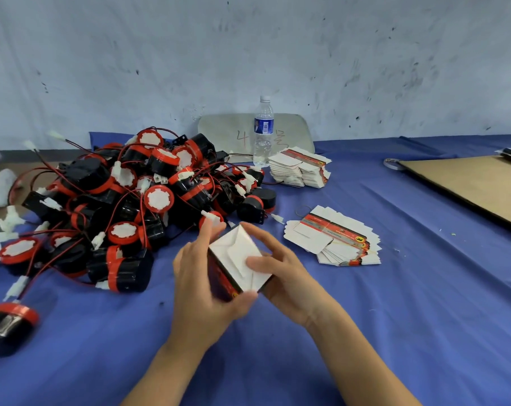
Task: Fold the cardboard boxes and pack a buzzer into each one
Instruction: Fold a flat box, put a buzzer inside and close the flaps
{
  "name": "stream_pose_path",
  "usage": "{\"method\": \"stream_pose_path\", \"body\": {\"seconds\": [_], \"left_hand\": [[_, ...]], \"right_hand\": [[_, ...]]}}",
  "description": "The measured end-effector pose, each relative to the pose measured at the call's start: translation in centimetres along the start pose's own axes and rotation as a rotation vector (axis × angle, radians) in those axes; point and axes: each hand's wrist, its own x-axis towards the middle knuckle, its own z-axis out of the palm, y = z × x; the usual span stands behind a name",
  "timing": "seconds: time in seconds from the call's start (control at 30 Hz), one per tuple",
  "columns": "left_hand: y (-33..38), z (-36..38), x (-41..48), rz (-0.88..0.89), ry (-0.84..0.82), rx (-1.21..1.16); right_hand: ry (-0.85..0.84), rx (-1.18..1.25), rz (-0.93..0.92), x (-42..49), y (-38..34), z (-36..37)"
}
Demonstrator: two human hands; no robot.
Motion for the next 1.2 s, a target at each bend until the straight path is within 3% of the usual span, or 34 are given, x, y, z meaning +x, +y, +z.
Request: {"method": "stream_pose_path", "body": {"seconds": [0.1,0.3,0.53,0.77,0.97,1.07,1.2], "left_hand": [[0.2,0.3,0.0,-0.041,-0.107,-0.020],[0.0,1.0,0.0,0.030,-0.005,0.179],[-0.2,1.2,0.1,0.092,-0.004,0.334],[-0.4,1.1,0.1,0.109,0.015,0.345],[0.1,0.7,0.3,0.059,-0.018,0.206],[0.0,0.1,0.2,-0.021,-0.103,0.001],[-0.3,0.2,0.2,-0.007,-0.182,-0.049]], "right_hand": [[0.055,-0.018,-0.107,0.1,-0.1,-0.2],[0.096,-0.356,-0.193,-0.1,0.7,0.5],[0.156,-0.442,-0.323,0.1,1.6,0.8],[0.188,-0.600,-0.407,0.2,2.2,0.7],[0.110,-0.377,-0.243,0.3,0.7,-0.5],[-0.011,-0.250,-0.112,0.1,-0.1,-1.4],[-0.166,-0.189,-0.020,-0.2,-0.8,-2.2]]}}
